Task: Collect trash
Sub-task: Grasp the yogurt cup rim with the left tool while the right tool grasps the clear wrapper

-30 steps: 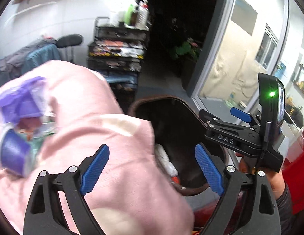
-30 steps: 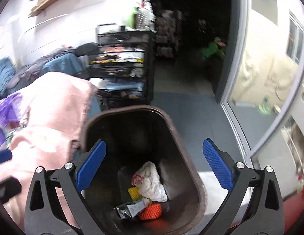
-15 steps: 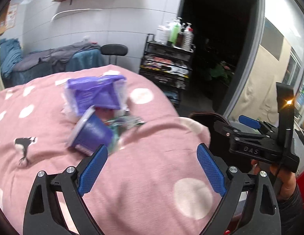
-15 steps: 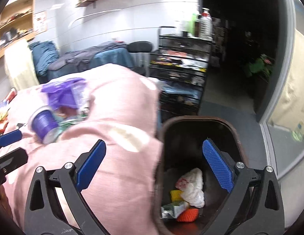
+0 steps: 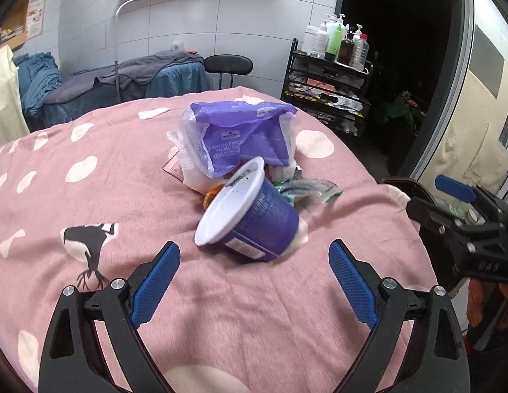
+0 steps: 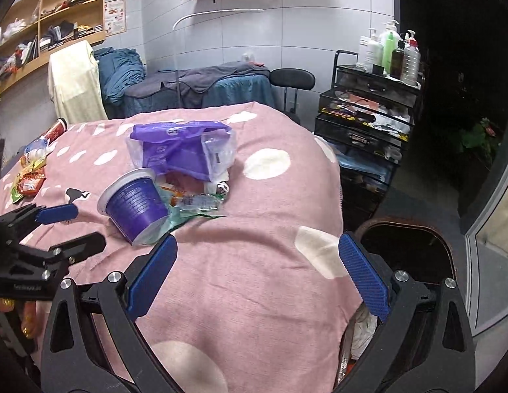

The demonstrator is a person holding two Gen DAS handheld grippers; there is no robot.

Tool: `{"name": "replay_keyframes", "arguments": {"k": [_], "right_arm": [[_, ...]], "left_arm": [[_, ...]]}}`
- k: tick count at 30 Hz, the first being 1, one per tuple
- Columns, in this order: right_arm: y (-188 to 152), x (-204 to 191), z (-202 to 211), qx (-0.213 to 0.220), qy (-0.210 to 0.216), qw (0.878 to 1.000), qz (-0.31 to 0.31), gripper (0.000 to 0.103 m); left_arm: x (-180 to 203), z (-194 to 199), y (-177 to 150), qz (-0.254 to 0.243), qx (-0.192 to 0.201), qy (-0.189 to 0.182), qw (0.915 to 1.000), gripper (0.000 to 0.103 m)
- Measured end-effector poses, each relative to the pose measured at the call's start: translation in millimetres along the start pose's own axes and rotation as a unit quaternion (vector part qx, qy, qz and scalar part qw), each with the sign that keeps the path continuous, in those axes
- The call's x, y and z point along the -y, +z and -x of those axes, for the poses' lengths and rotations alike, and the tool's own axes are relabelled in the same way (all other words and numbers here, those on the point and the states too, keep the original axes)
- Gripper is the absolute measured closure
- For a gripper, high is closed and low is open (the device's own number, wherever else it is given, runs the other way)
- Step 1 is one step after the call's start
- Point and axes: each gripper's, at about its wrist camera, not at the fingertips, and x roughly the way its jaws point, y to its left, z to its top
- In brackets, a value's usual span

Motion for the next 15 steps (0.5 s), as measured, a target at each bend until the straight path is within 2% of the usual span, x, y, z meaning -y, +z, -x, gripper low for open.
{"name": "replay_keyframes", "arguments": {"k": [3, 5, 7, 10, 12, 13, 15], "right_arm": [[0.4, -0.9, -2.8, -0.005, 0.003, 1.0, 0.001, 0.006], [0.0, 0.6, -4.5, -0.008, 0.004, 1.0, -0.002, 0.006], [0.5, 3.1, -7.6, -0.014, 0.005, 1.0, -0.008, 0.006], [0.8, 6.4, -10.4, -0.019, 0.008, 1.0, -0.014, 0.006], [1.3, 7.9, -12.5, -0.021, 0.008, 1.0, -0.015, 0.006], [1.7, 8.5, -13.5, -0.022, 0.009, 1.0, -0.015, 0.006], [3.2, 9.1, -16.9, -0.024, 0.012, 1.0, -0.014, 0.006]], "left_arm": [[-4.7, -6.1, 9.3, -0.007, -0.002, -0.026, 0.9996, 0.016], [-5.3, -17.0, 17.2, -0.017, -0.018, -0.052, 0.9983, 0.017], [-7.7, -29.4, 24.2, -0.022, -0.035, -0.071, 0.9966, 0.024], [-7.2, -43.9, 28.8, -0.032, -0.057, -0.091, 0.9937, 0.04], [-3.9, -48.0, 27.1, -0.039, -0.068, -0.096, 0.9923, 0.055], [-2.1, -48.1, 25.2, -0.043, -0.069, -0.096, 0.992, 0.059], [0.6, -46.5, 20.6, -0.045, -0.072, -0.103, 0.991, 0.076]]}}
